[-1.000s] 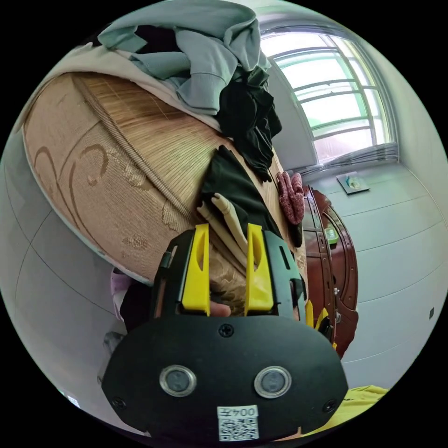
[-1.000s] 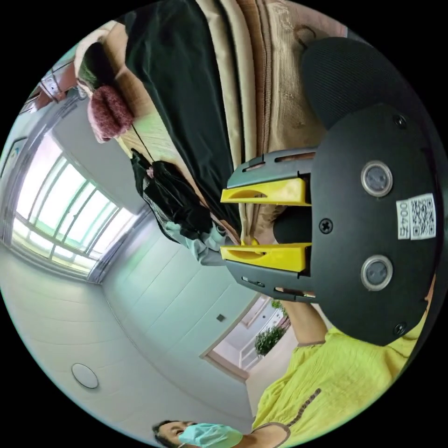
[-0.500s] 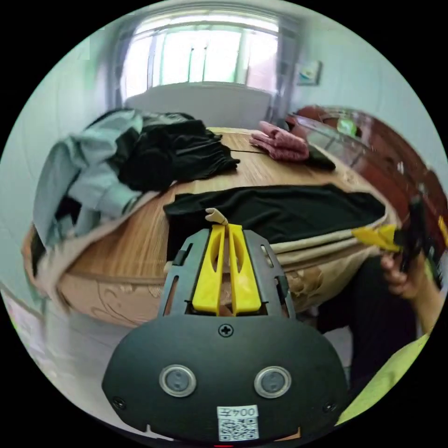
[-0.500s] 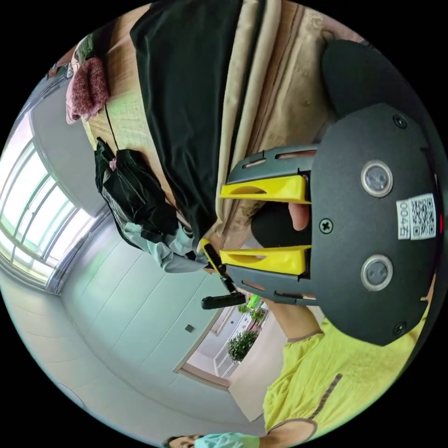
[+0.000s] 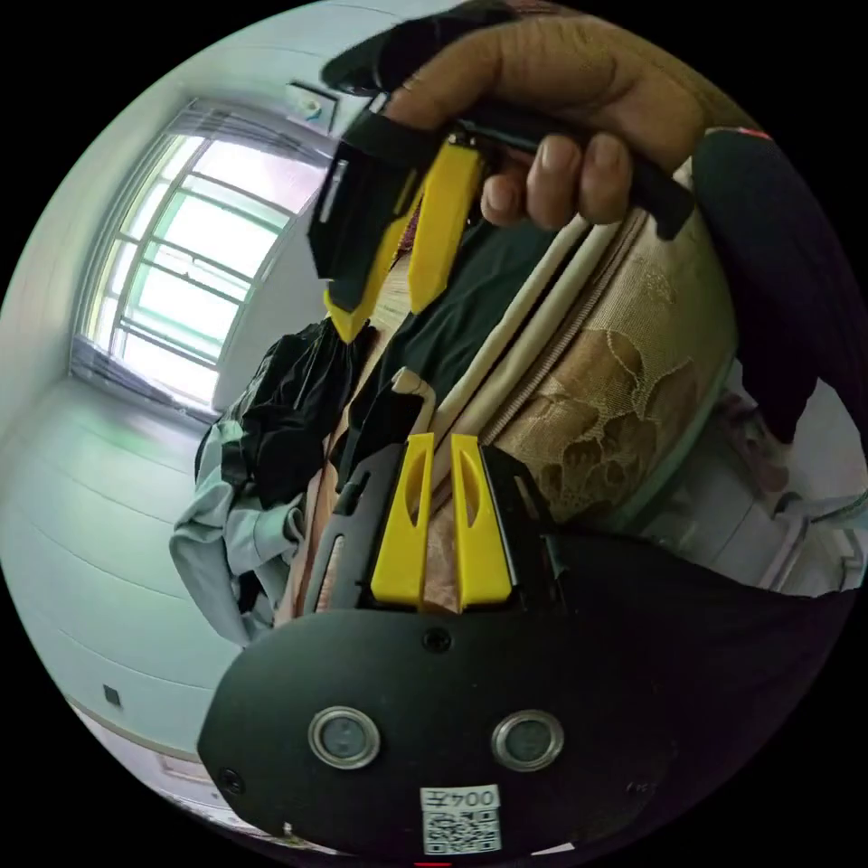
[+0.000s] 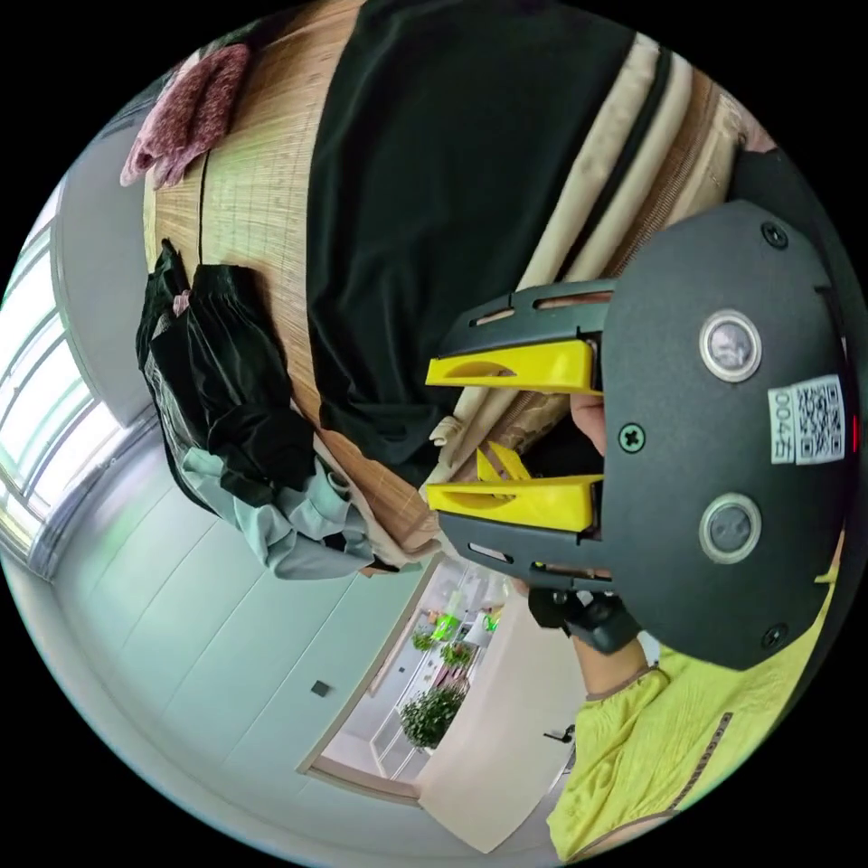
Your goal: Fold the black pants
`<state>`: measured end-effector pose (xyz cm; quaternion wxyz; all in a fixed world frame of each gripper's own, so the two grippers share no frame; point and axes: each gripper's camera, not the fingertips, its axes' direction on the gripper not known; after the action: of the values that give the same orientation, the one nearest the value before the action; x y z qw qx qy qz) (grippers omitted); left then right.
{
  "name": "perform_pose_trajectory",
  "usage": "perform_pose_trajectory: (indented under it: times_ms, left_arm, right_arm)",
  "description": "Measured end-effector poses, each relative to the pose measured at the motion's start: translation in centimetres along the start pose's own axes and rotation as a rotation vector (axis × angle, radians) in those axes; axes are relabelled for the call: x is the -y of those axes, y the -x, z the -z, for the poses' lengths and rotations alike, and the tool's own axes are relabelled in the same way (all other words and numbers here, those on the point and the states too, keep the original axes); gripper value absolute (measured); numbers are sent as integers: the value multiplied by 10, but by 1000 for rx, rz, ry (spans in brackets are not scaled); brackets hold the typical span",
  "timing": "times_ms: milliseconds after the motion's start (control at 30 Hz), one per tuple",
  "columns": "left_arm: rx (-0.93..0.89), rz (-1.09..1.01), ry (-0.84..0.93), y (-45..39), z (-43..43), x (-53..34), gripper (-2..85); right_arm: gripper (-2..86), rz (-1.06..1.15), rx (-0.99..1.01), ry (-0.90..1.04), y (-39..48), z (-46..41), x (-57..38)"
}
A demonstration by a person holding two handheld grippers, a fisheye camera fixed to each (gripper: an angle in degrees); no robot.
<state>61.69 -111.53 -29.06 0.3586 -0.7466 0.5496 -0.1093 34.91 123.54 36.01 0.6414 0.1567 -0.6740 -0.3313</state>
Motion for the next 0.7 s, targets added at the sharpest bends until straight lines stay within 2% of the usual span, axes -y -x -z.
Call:
perform_pose_trajectory:
  times_ms: [100,233,367,500,600,667,700]
  left_arm:
    - [-37,124,-28,14,15,-18,9]
    - [-60,402,59,61,0,-38,5]
    - [-204,693,91,129,-31,-46,3]
    - [-366,897,92,179,-67,-54,2]
    - [-419,974,166,211,-94,-52,2]
    - [-430,971,158,237,-102,-43,4]
    - [-428,966,154,243,-103,-40,5]
  right_arm:
    - [143,55,-35,42,1,-32,12]
    - [143,233,-161,117,30,-83,28]
    - [150,439,-326,206,62,-137,46]
    - [156,676,-502,387,78,-211,51]
    - [99,770,-693,521,62,-254,47]
    - [45,749,-690,523,46,-251,51]
    - [22,650,-638,486,31,-234,63]
